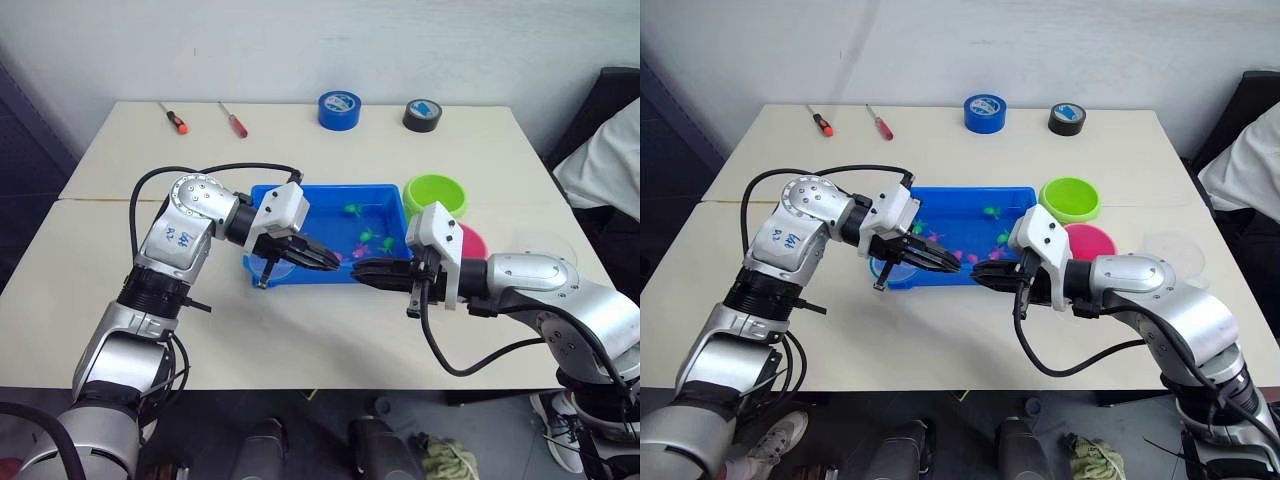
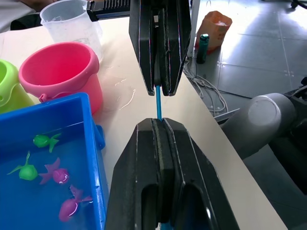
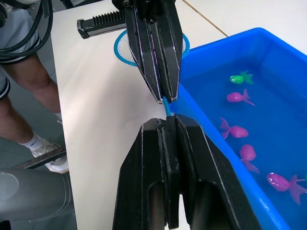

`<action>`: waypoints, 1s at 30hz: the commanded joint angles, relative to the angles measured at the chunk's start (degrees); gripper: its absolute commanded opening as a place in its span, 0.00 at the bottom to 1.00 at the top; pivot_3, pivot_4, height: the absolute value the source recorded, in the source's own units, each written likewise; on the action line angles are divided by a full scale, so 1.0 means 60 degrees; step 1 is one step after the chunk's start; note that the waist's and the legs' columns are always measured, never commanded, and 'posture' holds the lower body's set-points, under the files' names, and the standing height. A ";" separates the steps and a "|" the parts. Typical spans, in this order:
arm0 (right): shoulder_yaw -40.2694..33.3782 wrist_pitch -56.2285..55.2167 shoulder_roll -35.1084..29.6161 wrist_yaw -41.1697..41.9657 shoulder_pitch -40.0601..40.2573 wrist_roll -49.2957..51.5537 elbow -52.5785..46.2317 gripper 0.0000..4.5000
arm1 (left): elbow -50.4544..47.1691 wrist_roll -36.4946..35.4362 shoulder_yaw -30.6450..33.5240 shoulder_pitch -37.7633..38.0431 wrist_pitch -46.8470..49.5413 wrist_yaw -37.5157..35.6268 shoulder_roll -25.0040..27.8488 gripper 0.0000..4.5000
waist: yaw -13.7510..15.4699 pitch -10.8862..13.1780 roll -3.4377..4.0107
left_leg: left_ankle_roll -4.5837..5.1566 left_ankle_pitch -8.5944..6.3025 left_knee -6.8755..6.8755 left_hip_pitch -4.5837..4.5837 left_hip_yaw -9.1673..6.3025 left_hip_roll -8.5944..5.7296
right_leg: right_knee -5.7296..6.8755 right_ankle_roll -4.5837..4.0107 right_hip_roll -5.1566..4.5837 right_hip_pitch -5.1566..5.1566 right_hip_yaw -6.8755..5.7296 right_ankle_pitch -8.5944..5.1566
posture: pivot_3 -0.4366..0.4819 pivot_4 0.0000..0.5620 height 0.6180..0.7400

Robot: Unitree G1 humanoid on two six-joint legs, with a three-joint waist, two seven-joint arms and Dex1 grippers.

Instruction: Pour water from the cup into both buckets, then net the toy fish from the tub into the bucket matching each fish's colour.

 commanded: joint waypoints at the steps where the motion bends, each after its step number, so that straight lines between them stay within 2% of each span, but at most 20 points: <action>1: -0.0247 -0.0149 -0.0113 0.0116 -0.0100 0.0051 -0.0203 0.00 | 0.0104 0.0461 0.0093 -0.0176 -0.0232 0.0314 0.0219 0.20 | -0.0009 0.0000 0.0000 | 0.0000 0.0000 0.0001 0.0001 0.0000 0.0000 | 0.0002 0.0000 0.0001 0.0000 0.0000 0.0000 | 0.48 0.27 0.95; 3: -0.0253 -0.0235 -0.0145 0.0179 -0.0070 0.0012 -0.0180 0.00 | -0.0108 0.0304 0.0286 -0.0030 -0.0004 0.0342 0.0333 0.40 | -0.0008 0.0000 0.0000 | 0.0000 0.0000 0.0002 0.0001 0.0001 0.0000 | 0.0006 0.0000 0.0001 -0.0001 0.0002 0.0000 | 0.48 0.27 0.95; 6: -0.0317 -0.0291 -0.0208 0.0222 0.0001 -0.0029 -0.0176 0.00 | -0.0085 0.0177 0.0968 -0.0082 -0.0234 0.1079 0.0376 0.72 | -0.0002 0.0000 -0.0001 | 0.0000 0.0000 0.0003 0.0001 -0.0001 0.0001 | 0.0008 0.0000 -0.0003 -0.0001 0.0001 0.0000 | 0.48 0.27 0.95; 7: -0.0367 -0.0313 -0.0250 0.0244 0.0046 -0.0028 -0.0174 0.00 | -0.0078 -0.0015 0.1350 -0.0140 0.0103 0.1122 0.0709 0.80 | -0.0008 0.0000 0.0000 | 0.0000 0.0000 0.0006 -0.0001 -0.0002 0.0003 | 0.0009 0.0000 -0.0015 -0.0002 0.0001 0.0000 | 0.48 0.27 0.95; 11: -0.0490 -0.0449 -0.0413 0.0333 0.0216 -0.0051 -0.0164 0.00 | -0.0380 -0.0659 0.2234 -0.0049 0.1417 0.0878 0.1960 0.80 | -0.0104 0.0001 0.0000 | 0.0000 0.0000 0.0002 0.0000 0.0000 0.0016 | 0.0021 0.0000 -0.0013 -0.0014 0.0006 -0.0001 | 0.48 0.27 0.95; 16: -0.0608 -0.0659 -0.0530 0.0406 0.0243 -0.0258 0.0047 0.00 | -0.0387 -0.1131 0.3365 0.0145 0.2763 0.1197 0.3357 0.80 | -0.0038 0.0001 0.0000 | -0.0002 0.0001 0.0003 0.0004 -0.0006 0.0013 | 0.0033 -0.0005 -0.0014 -0.0012 -0.0003 -0.0006 | 0.48 0.27 0.95; 21: -0.0708 -0.1464 -0.0733 0.0264 0.0026 -0.1188 0.0737 0.00 | -0.0665 -0.1198 0.4165 0.1587 0.2873 0.1198 0.4511 0.80 | -0.0063 0.0001 0.0002 | -0.0002 0.0000 0.0001 0.0009 0.0001 0.0006 | 0.0030 -0.0004 -0.0030 -0.0010 0.0005 -0.0006 | 0.48 0.27 0.95; 27: -0.0197 -0.3257 -0.0951 0.0092 -0.0537 -0.3255 0.2165 0.00 | -0.2219 -0.1464 0.4953 0.4083 0.3053 0.1811 0.4629 0.80 | -0.0037 0.0003 0.0003 | -0.0003 0.0000 -0.0008 0.0008 0.0002 0.0010 | 0.0027 -0.0008 -0.0040 -0.0013 0.0004 -0.0008 | 0.48 0.27 0.95; 30: 0.0104 -0.4045 -0.1033 0.0185 -0.0717 -0.4094 0.2701 0.00 | -0.2799 -0.1535 0.4985 0.4655 0.3057 0.2170 0.4526 0.80 | -0.0009 0.0003 0.0003 | -0.0004 -0.0001 -0.0019 0.0008 0.0001 0.0010 | 0.0018 -0.0010 -0.0045 -0.0013 0.0002 -0.0009 | 0.48 0.27 0.95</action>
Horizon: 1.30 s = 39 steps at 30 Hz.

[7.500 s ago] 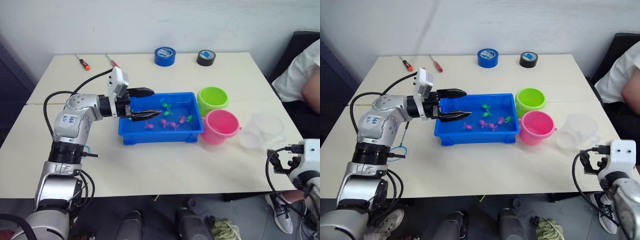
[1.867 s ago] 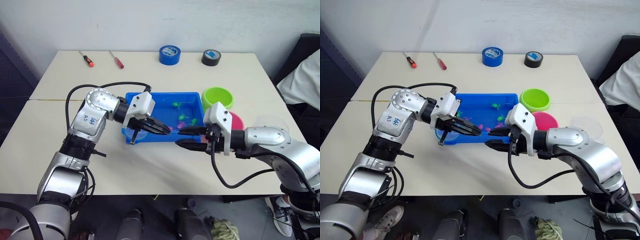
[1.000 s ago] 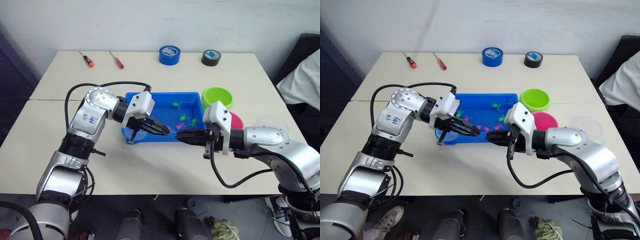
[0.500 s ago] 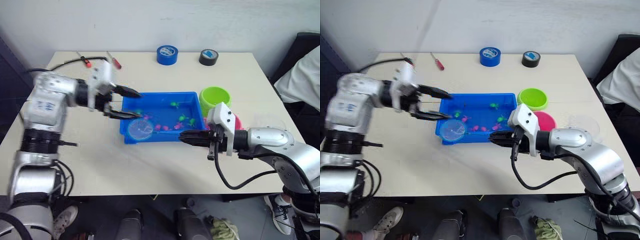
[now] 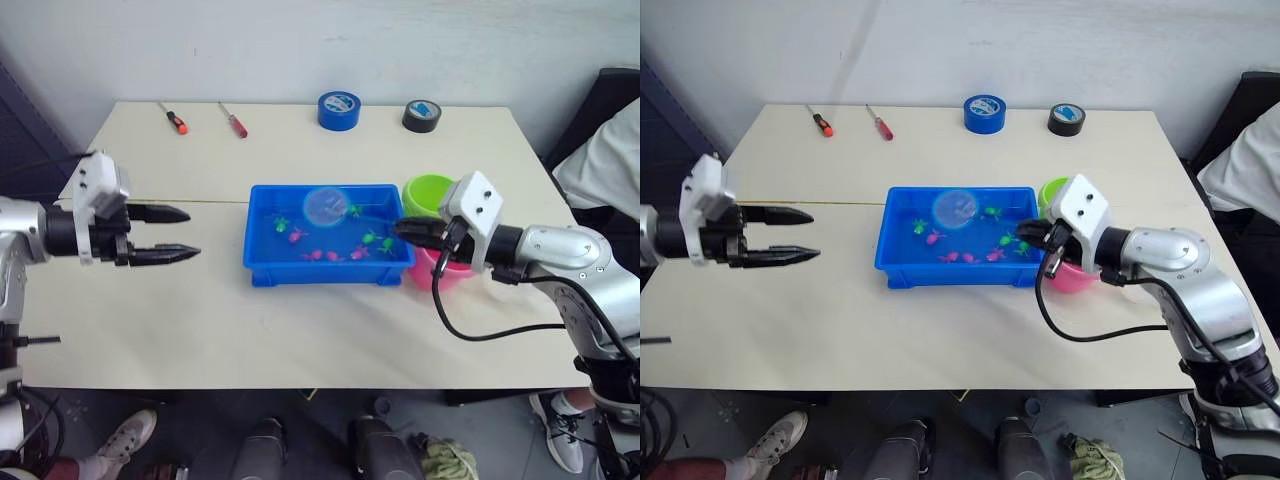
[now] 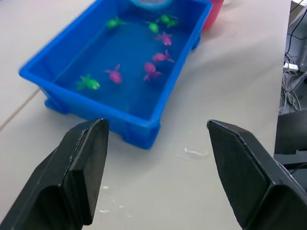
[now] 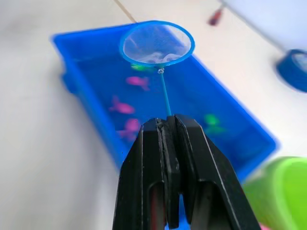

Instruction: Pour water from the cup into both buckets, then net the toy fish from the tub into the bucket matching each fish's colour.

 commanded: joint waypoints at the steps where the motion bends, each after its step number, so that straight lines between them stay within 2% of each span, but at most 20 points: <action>1: 0.0306 -0.1344 -0.0256 0.0098 -0.0242 -0.1225 0.0500 0.00 | -0.0879 -0.0377 0.0355 0.0134 0.0142 0.0432 -0.0063 0.80 | 0.0027 0.0000 0.0000 | 0.0000 0.0000 -0.0002 -0.0001 -0.0002 0.0000 | 0.0000 -0.0001 -0.0001 -0.0002 -0.0003 0.0000 | 0.48 0.27 0.95; 9: 0.0842 -0.3492 -0.0678 0.0133 -0.0028 -0.3322 0.1566 0.00 | -0.1140 -0.0866 0.0088 -0.0057 0.0214 0.0659 -0.0345 0.80 | -0.0039 0.0002 0.0004 | -0.0001 0.0000 -0.0008 0.0007 0.0014 -0.0004 | 0.0003 -0.0001 0.0007 -0.0003 0.0009 0.0000 | 0.48 0.27 0.95; 15: 0.0863 -0.4356 -0.0638 0.0103 0.0294 -0.4014 0.1855 0.00 | -0.1034 -0.0892 -0.0226 -0.0450 0.0225 0.0694 -0.0513 0.80 | -0.0047 0.0002 0.0004 | -0.0003 0.0001 -0.0006 0.0012 0.0018 -0.0001 | 0.0014 -0.0001 0.0016 -0.0003 0.0012 0.0000 | 0.48 0.27 0.95; 39: 0.1008 -0.5463 -0.0723 0.0237 0.0557 -0.5592 0.2394 0.00 | -0.1614 -0.1179 -0.0371 -0.0471 0.0661 0.1090 -0.0671 0.80 | -0.0053 0.0002 0.0004 | -0.0003 0.0001 0.0003 0.0015 0.0019 -0.0003 | 0.0021 0.0000 0.0019 0.0000 0.0013 0.0000 | 0.48 0.27 0.95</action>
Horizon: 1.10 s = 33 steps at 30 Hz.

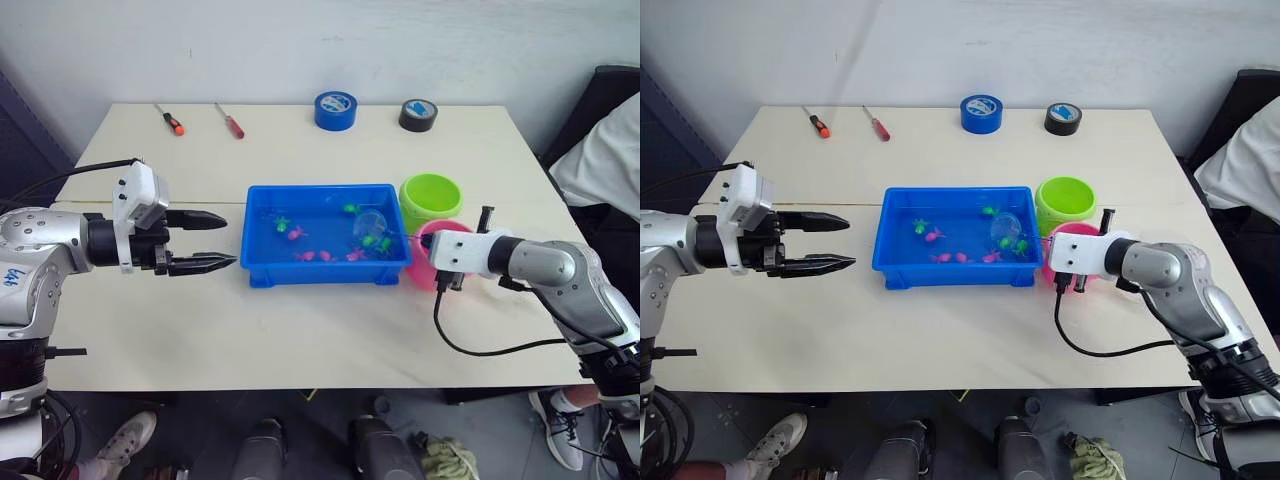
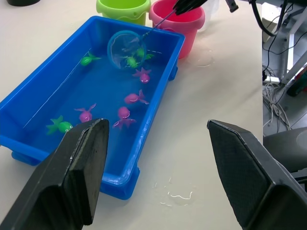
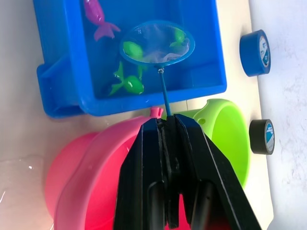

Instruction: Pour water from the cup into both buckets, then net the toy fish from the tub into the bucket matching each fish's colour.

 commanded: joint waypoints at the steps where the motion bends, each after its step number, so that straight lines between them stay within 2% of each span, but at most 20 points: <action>1: -0.0105 -0.0393 -0.0159 0.0020 0.0001 -0.0229 -0.0045 0.00 | -0.0304 -0.0215 0.0087 -0.0062 0.0037 0.0070 0.0026 0.80 | -0.0003 0.0000 0.0000 | 0.0000 0.0000 0.0000 0.0000 0.0000 0.0000 | 0.0000 0.0000 0.0000 0.0000 0.0000 0.0000 | 0.48 0.27 0.95; 5: -0.0072 -0.0683 -0.0241 0.0189 0.0150 -0.0361 -0.0066 0.00 | -0.0356 -0.0268 0.0087 -0.0038 0.0073 0.0124 0.0013 0.80 | 0.0007 0.0000 0.0000 | 0.0000 0.0000 0.0002 0.0001 0.0000 0.0000 | 0.0002 0.0000 0.0002 0.0000 -0.0001 0.0000 | 0.48 0.27 0.95; 11: -0.0094 -0.0366 0.0007 0.1269 0.0525 0.0711 -0.0870 0.00 | -0.0418 -0.0345 0.0133 -0.0014 0.0141 0.0193 0.0005 0.80 | -0.0002 0.0000 0.0000 | 0.0000 0.0000 0.0008 0.0003 0.0002 -0.0002 | 0.0004 0.0000 0.0003 0.0008 0.0001 0.0000 | 0.48 0.27 0.95; 19: -0.0392 0.2332 0.1305 0.1066 0.0421 0.1832 -0.1441 0.00 | -0.0415 -0.0431 0.0263 0.0110 0.0180 0.0257 0.0025 0.80 | -0.0005 0.0000 0.0000 | -0.0002 0.0000 0.0015 0.0013 -0.0007 0.0008 | 0.0019 0.0000 0.0005 0.0015 -0.0001 0.0000 | 0.48 0.27 0.95; 26: -0.0996 0.4320 0.1665 0.0926 0.0094 0.2862 -0.1696 0.00 | -0.0084 -0.0514 0.0365 0.0058 0.0101 0.0323 -0.0104 0.80 | 0.0055 0.0000 0.0000 | -0.0002 0.0000 0.0017 0.0011 -0.0007 0.0000 | 0.0015 0.0000 -0.0003 0.0015 -0.0002 0.0000 | 0.48 0.27 0.95; 33: -0.1253 0.5174 0.1663 0.0864 -0.0114 0.3421 -0.1926 0.00 | 0.0120 -0.0435 0.0322 0.0037 -0.0073 0.0274 -0.0141 0.80 | 0.0044 0.0000 0.0000 | -0.0002 0.0000 0.0014 0.0011 -0.0007 0.0004 | 0.0015 0.0000 -0.0001 0.0012 -0.0003 0.0000 | 0.48 0.27 0.95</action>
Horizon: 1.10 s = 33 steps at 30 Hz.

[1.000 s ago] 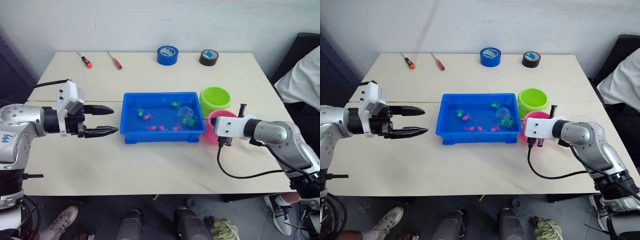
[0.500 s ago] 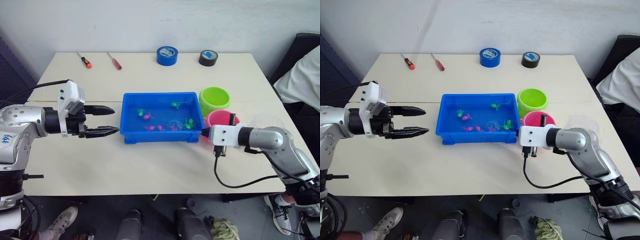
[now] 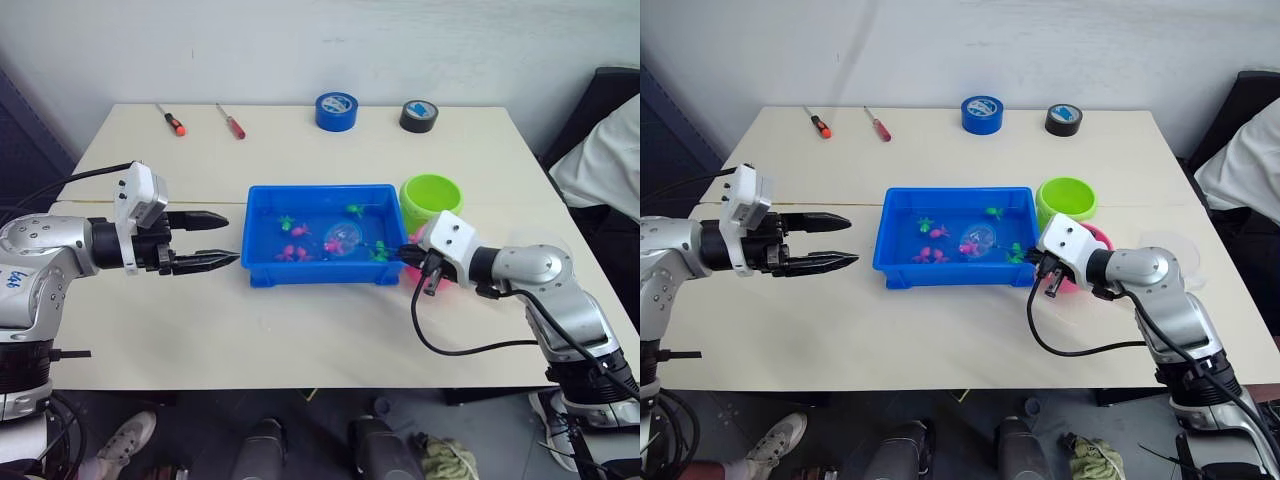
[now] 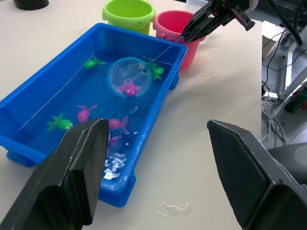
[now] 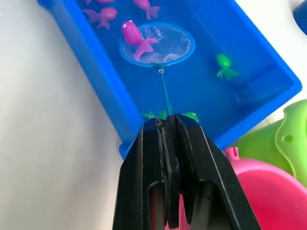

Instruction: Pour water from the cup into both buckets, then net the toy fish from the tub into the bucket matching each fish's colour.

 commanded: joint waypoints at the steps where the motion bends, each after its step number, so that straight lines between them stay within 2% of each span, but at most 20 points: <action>1: -0.0472 0.0397 -0.0027 -0.0129 -0.0273 0.0411 -0.0372 0.00 | 0.0059 -0.0124 0.0242 -0.0078 -0.0175 -0.0036 0.0070 0.80 | 0.0002 0.0000 0.0000 | 0.0000 0.0000 0.0001 0.0000 0.0000 0.0000 | 0.0000 0.0000 0.0000 0.0000 0.0001 0.0000 | 0.48 0.27 0.95; 10: -0.0585 0.0676 -0.0112 -0.0204 -0.0399 0.0856 -0.0459 0.00 | 0.0187 -0.0103 0.0173 -0.0172 -0.0311 -0.0058 0.0043 0.80 | -0.0003 0.0000 0.0000 | 0.0000 0.0000 -0.0002 -0.0001 0.0001 -0.0002 | -0.0005 0.0000 -0.0002 0.0000 0.0001 0.0000 | 0.48 0.27 0.95; 16: -0.1383 0.0957 -0.0402 -0.0001 -0.0241 0.1612 -0.0495 0.00 | 0.0783 0.0169 -0.0158 -0.0671 -0.1080 -0.0069 -0.0442 0.80 | 0.0021 0.0000 0.0000 | 0.0000 0.0000 -0.0001 -0.0001 0.0001 -0.0005 | -0.0006 0.0000 -0.0004 0.0001 0.0000 0.0000 | 0.48 0.27 0.95; 21: -0.3047 0.1640 -0.1216 0.0010 0.0104 0.2441 -0.0830 0.00 | 0.1857 0.0408 -0.0780 -0.1837 -0.1726 -0.0460 -0.1158 0.80 | 0.0072 0.0000 0.0000 | 0.0003 -0.0001 0.0003 -0.0012 -0.0003 -0.0018 | -0.0013 0.0001 -0.0002 0.0003 -0.0008 0.0001 | 0.48 0.27 0.95; 26: -0.4801 0.2340 -0.2025 -0.0175 0.1048 0.2950 -0.1444 0.00 | 0.3072 0.0802 -0.1246 -0.2744 -0.2355 -0.0853 -0.1641 0.80 | 0.0053 0.0000 0.0000 | 0.0005 -0.0002 0.0003 -0.0016 -0.0002 -0.0018 | -0.0020 0.0003 0.0009 0.0004 -0.0012 0.0002 | 0.48 0.27 0.95; 33: -0.7363 0.2820 -0.2645 0.0056 0.3835 0.2869 -0.2575 0.00 | 0.4524 0.1205 -0.1666 -0.3734 -0.3047 -0.1397 -0.2264 0.80 | 0.0058 0.0000 0.0000 | 0.0006 -0.0001 0.0006 -0.0013 0.0006 -0.0010 | -0.0011 0.0005 0.0043 0.0004 0.0000 0.0002 | 0.48 0.27 0.95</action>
